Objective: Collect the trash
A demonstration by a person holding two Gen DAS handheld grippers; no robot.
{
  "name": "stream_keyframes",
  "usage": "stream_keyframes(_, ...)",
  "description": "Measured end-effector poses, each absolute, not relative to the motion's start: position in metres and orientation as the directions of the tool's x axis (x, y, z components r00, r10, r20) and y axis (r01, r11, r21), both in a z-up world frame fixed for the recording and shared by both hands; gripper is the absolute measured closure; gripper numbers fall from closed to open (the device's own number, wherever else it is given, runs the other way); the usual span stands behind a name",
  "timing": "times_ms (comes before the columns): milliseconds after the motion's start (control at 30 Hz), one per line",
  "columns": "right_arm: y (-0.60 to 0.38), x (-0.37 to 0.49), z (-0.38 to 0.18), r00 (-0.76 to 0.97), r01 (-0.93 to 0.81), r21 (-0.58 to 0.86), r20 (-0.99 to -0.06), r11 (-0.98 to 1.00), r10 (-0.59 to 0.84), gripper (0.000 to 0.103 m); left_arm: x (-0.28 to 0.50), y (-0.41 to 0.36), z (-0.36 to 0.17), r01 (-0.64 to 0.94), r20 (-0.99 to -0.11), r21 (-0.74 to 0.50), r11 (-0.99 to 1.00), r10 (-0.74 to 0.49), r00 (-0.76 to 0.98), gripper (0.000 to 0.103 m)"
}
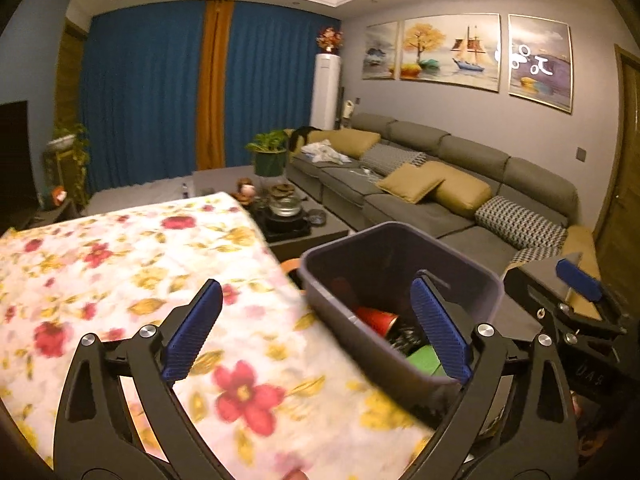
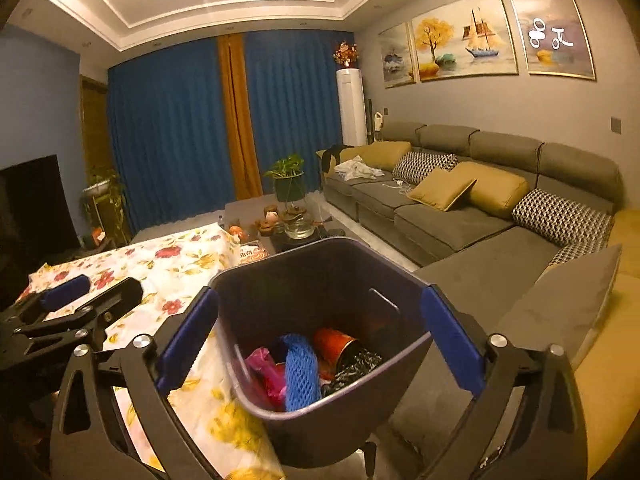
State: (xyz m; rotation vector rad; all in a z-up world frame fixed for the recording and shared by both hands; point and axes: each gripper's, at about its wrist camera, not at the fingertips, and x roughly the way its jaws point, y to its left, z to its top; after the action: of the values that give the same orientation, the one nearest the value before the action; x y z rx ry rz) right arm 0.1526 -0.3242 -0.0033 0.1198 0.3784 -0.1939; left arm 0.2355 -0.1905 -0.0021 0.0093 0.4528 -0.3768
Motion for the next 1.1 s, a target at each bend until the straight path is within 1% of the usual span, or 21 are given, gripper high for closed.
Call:
stream_keyframes(267, -0.286, 0.116, 0.003, 0.910, 0.208, 0.033, -0.373, 0.978, -0.181, 0.006, 0.177, -0.150, 0.005, 0.287, -0.399, -0.022, 0.958, -0.272, 0.876, 0.006)
stream_keyframes(667, -0.239, 0.051, 0.005, 0.925, 0.156, 0.034, -0.357, 0.987, -0.134, 0.006, 0.103, -0.089, 0.013, 0.203, -0.374, -0.034, 0.979, -0.201, 0.905, 0.006)
stream_keyframes(933, -0.223, 0.020, 0.006, 0.932, 0.146, 0.045, -0.342, 0.988, -0.122, 0.006, 0.074, -0.069, 0.018, 0.195, -0.361, -0.048, 0.980, -0.198, 0.911, 0.006)
stream_keyframes(1100, -0.215, 0.011, 0.005, 0.931, 0.139, 0.023, -0.344, 0.990, -0.123, 0.006, 0.063, -0.061, 0.019, 0.188, -0.357, -0.063, 0.980, -0.198, 0.913, 0.006)
